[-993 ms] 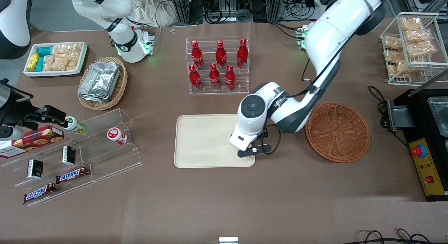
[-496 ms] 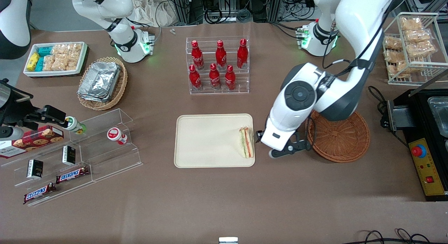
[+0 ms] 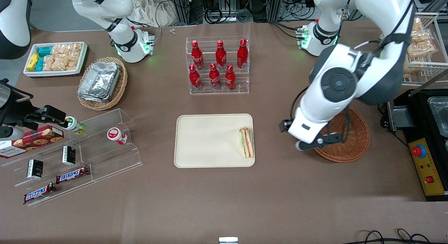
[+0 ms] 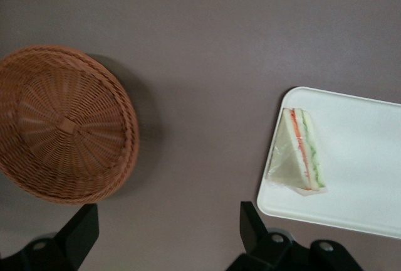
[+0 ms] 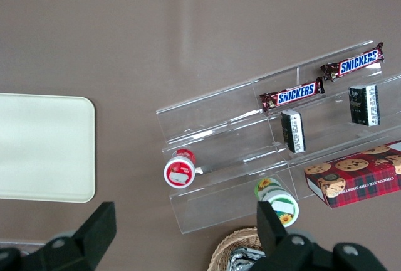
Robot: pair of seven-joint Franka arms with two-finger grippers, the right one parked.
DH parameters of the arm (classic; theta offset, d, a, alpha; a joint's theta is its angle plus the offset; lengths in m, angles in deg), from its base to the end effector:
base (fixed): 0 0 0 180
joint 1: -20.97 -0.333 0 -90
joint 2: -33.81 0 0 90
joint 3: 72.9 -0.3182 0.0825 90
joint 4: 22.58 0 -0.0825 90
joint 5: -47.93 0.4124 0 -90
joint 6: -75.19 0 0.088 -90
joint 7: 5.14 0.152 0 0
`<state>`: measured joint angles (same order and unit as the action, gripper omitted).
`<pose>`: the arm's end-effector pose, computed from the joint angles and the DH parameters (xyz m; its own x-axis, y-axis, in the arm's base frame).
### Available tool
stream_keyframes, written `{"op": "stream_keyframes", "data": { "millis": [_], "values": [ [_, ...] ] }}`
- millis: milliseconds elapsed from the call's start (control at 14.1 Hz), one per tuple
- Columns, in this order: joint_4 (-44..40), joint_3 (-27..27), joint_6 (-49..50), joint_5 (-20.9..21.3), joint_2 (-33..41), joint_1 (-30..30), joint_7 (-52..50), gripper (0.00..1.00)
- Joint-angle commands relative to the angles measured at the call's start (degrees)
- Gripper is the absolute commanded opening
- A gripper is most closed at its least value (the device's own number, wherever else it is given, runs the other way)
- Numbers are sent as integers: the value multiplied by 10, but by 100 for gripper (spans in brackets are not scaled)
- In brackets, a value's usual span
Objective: Place sandwich from basket to tray
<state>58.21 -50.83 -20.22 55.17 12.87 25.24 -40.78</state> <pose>0.6302 -0.2563 0.4513 0.9839 0.1628 -0.0742 0.1602 -0.9863 -0.0405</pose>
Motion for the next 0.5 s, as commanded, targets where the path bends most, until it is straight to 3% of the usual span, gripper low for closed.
{"op": "stream_keyframes", "data": {
  "millis": [0,426],
  "values": [
    [92,-83,2,-54,98,0,131,100],
    [164,-185,1,-43,166,-7,340,100]
  ]
}}
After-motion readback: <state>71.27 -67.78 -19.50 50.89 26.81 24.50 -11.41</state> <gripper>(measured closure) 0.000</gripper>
